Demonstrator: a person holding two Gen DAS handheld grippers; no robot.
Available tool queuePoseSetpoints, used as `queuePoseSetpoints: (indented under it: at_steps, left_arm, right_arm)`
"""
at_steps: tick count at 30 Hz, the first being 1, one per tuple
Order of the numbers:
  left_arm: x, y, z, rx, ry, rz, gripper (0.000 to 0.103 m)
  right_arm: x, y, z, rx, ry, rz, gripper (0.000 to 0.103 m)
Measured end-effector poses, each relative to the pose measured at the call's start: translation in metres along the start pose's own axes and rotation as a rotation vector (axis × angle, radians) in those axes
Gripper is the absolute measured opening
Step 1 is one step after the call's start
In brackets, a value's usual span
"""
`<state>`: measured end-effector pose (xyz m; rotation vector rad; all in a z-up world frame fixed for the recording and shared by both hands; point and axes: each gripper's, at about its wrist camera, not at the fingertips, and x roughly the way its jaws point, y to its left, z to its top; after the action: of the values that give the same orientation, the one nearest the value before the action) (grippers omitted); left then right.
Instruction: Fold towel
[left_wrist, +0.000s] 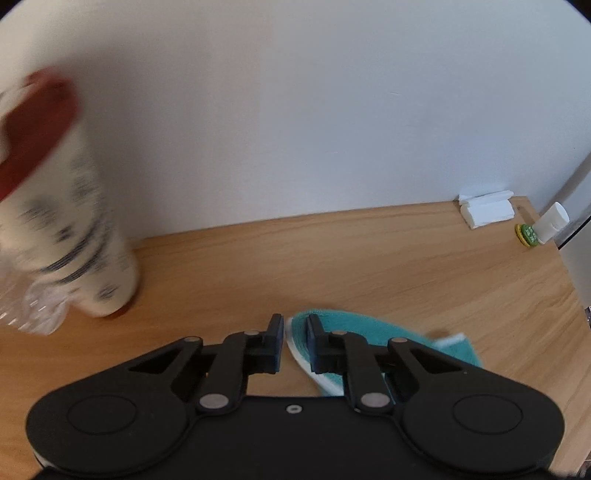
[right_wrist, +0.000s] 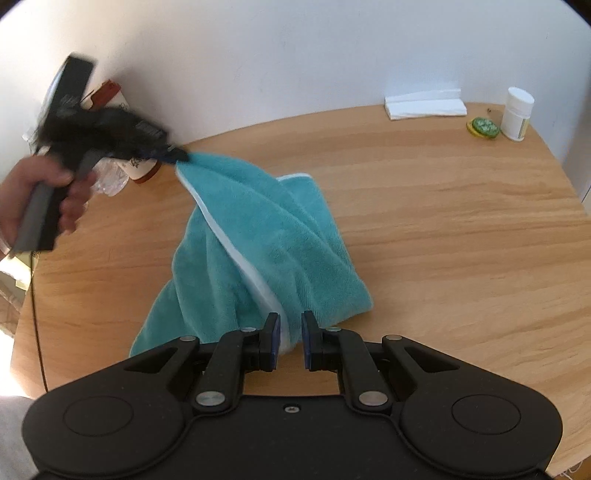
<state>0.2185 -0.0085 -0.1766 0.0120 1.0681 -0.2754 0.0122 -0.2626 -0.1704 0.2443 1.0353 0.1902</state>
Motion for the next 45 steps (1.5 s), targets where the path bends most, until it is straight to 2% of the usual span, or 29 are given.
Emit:
queuePoseSetpoints:
  at_steps: [5, 11, 14, 18, 19, 20, 24, 26, 29, 33, 36, 38, 40, 42, 43, 44, 45]
  left_arm:
    - [-0.028, 0.018, -0.026, -0.007, -0.005, 0.042, 0.013]
    - [-0.053, 0.04, -0.055, -0.056, 0.024, 0.055, 0.013]
    - [-0.061, 0.044, -0.063, -0.047, 0.013, 0.072, 0.013]
    - [-0.063, 0.037, -0.061, 0.055, -0.018, 0.069, 0.018]
    - [-0.063, 0.034, -0.059, 0.086, -0.034, 0.072, 0.026]
    - [-0.06, 0.028, -0.055, 0.13, -0.053, 0.059, 0.033]
    - [-0.043, 0.009, -0.046, 0.243, -0.075, 0.021, 0.042]
    - [-0.025, -0.002, -0.036, 0.295, -0.044, -0.017, 0.057]
    - [-0.002, -0.008, -0.023, 0.273, 0.021, -0.07, 0.058]
    - [0.017, -0.011, -0.011, 0.222, 0.028, -0.065, 0.058]
    - [0.026, -0.008, -0.004, 0.149, 0.047, -0.111, 0.058]
    - [0.033, -0.007, 0.0, 0.109, 0.061, -0.13, 0.057]
    - [0.04, -0.006, 0.002, 0.087, 0.076, -0.134, 0.054]
    - [0.045, -0.004, 0.004, 0.056, 0.098, -0.154, 0.037]
    - [0.05, -0.002, 0.005, 0.025, 0.122, -0.181, 0.021]
    - [0.053, -0.001, 0.005, 0.002, 0.129, -0.187, 0.012]
    - [0.053, -0.001, 0.006, -0.007, 0.126, -0.185, 0.011]
  right_arm:
    - [0.0, 0.001, 0.003, -0.031, -0.018, -0.022, 0.011]
    - [0.007, -0.006, 0.016, -0.066, -0.036, -0.047, 0.008]
    - [0.008, -0.008, 0.022, -0.076, -0.039, -0.067, 0.008]
    - [-0.003, -0.005, 0.019, -0.066, -0.032, -0.044, 0.016]
    - [-0.005, -0.002, 0.015, -0.067, -0.026, -0.024, 0.024]
    - [-0.008, 0.003, 0.008, -0.071, -0.018, -0.009, 0.029]
    - [0.001, 0.015, -0.012, -0.112, 0.024, -0.057, 0.031]
    - [0.009, 0.018, -0.016, -0.1, 0.041, -0.072, 0.032]
    - [0.019, 0.023, -0.016, -0.085, 0.021, -0.117, 0.032]
    - [0.028, 0.027, -0.014, -0.05, 0.007, -0.132, 0.031]
    - [0.028, 0.027, -0.016, -0.035, 0.003, -0.138, 0.031]
    - [0.029, 0.025, -0.016, -0.017, 0.005, -0.133, 0.021]
    - [0.03, 0.023, -0.016, 0.006, 0.013, -0.133, 0.02]
    - [0.031, 0.022, -0.016, 0.017, 0.01, -0.138, 0.013]
    - [0.03, 0.022, -0.016, 0.02, 0.004, -0.139, 0.012]
    - [0.029, 0.022, -0.015, 0.02, -0.004, -0.138, 0.011]
    - [0.028, 0.022, -0.015, 0.02, -0.009, -0.142, 0.011]
